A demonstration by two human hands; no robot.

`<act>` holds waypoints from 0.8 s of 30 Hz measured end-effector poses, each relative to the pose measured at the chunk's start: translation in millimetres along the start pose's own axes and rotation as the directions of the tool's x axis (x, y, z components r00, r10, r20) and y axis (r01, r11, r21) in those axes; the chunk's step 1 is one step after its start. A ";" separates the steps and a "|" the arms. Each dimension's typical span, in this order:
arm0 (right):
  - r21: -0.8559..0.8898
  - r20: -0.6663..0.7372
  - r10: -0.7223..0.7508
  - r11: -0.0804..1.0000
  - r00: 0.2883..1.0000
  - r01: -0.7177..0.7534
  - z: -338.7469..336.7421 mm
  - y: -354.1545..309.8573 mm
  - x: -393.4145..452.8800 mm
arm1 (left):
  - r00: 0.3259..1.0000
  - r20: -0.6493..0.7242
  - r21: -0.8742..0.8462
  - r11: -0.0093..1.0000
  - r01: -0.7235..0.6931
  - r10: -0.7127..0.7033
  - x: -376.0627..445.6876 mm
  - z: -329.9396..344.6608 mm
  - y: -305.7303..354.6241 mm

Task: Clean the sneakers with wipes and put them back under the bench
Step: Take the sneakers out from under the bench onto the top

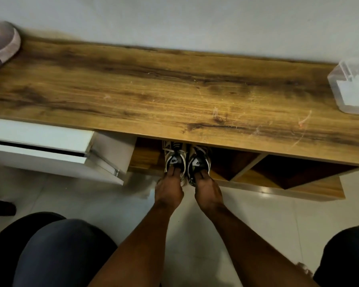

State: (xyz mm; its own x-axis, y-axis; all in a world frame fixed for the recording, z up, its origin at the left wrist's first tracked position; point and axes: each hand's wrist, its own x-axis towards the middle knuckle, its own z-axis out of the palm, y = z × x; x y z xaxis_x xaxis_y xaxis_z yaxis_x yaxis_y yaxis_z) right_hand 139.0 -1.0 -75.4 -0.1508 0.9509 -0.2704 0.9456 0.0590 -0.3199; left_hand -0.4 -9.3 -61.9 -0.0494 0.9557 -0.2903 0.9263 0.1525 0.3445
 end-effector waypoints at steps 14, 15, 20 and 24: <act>0.524 0.195 0.678 0.538 0.708 -0.660 1.5 -4.3 17.9 | 0.716 0.133 -0.606 0.515 0.606 -0.685 33.0 13.5 12.4; 0.569 0.221 0.676 0.496 0.703 -0.656 7.4 -3.5 21.6 | 0.698 0.171 -0.648 0.455 0.612 -0.696 39.0 23.4 10.4; 0.670 0.322 0.662 0.345 0.677 -0.657 19.2 -5.3 29.1 | 0.673 0.276 -0.810 0.211 0.547 -0.687 52.9 57.2 0.4; 0.684 0.375 0.656 0.282 0.655 -0.673 16.4 -7.2 26.8 | 0.653 0.349 -0.869 0.030 0.494 -0.673 61.4 68.8 -9.5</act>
State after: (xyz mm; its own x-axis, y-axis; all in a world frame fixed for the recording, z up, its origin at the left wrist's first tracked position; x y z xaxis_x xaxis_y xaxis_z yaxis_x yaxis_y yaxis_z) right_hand 123.4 19.1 -95.2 0.4134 0.5480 -0.7272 0.1713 -0.8312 -0.5290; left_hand 13.4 30.6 -144.5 -0.5252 0.4333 -0.7324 -0.3215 0.6958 0.6422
